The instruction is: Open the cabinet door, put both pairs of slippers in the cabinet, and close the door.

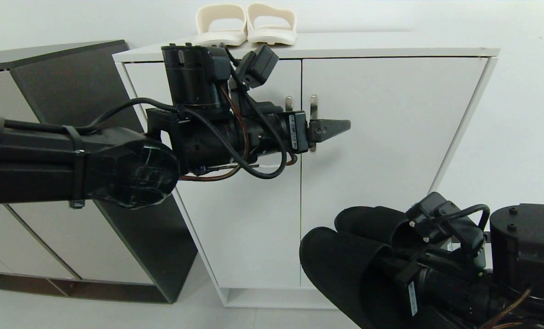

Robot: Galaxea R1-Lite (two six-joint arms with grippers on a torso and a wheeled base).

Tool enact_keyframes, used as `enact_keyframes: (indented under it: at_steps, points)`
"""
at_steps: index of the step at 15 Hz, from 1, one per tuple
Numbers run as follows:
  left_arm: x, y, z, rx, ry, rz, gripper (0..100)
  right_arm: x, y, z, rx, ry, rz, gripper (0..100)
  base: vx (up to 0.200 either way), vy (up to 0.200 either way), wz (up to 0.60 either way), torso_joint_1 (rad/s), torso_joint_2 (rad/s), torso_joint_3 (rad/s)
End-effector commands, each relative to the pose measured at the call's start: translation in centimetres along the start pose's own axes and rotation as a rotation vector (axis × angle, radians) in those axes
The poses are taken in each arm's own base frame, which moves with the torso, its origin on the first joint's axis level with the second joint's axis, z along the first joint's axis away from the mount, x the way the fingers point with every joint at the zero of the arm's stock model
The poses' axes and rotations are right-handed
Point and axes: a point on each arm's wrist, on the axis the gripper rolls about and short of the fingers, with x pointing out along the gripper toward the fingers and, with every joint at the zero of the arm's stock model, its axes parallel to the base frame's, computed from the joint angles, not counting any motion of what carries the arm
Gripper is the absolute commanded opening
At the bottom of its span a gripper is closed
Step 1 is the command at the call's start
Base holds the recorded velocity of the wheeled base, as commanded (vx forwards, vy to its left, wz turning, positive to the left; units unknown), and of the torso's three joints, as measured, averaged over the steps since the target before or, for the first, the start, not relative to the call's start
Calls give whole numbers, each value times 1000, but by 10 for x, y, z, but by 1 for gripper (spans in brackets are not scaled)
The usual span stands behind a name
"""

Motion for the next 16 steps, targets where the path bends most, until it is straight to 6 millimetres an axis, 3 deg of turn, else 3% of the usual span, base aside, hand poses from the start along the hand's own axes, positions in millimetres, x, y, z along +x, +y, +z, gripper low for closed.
enact_keyframes:
  at_steps: [1, 5, 6, 10, 16]
  points:
    - [9, 5, -6, -6, 12, 6, 100, 1, 0, -1, -1, 3, 0, 0, 0, 0, 0, 0, 0, 0]
    - [17, 7, -6, -3, 6, -2, 100, 1, 0, -1, -1, 3, 0, 0, 0, 0, 0, 0, 0, 0]
    - [18, 6, -6, -2, 4, -4, 0, 1, 0, -1, -1, 5, 0, 0, 0, 0, 0, 0, 0, 0]
    - [12, 5, -7, -2, 10, -3, 0, -2, 0, -2, -1, 3, 25, 0, 0, 0, 0, 0, 0, 0]
    - [-29, -29, -18, 56, 54, -57, 0, -30, -1, -8, -18, -21, 241, 0, 0, 0, 0, 0, 0, 0]
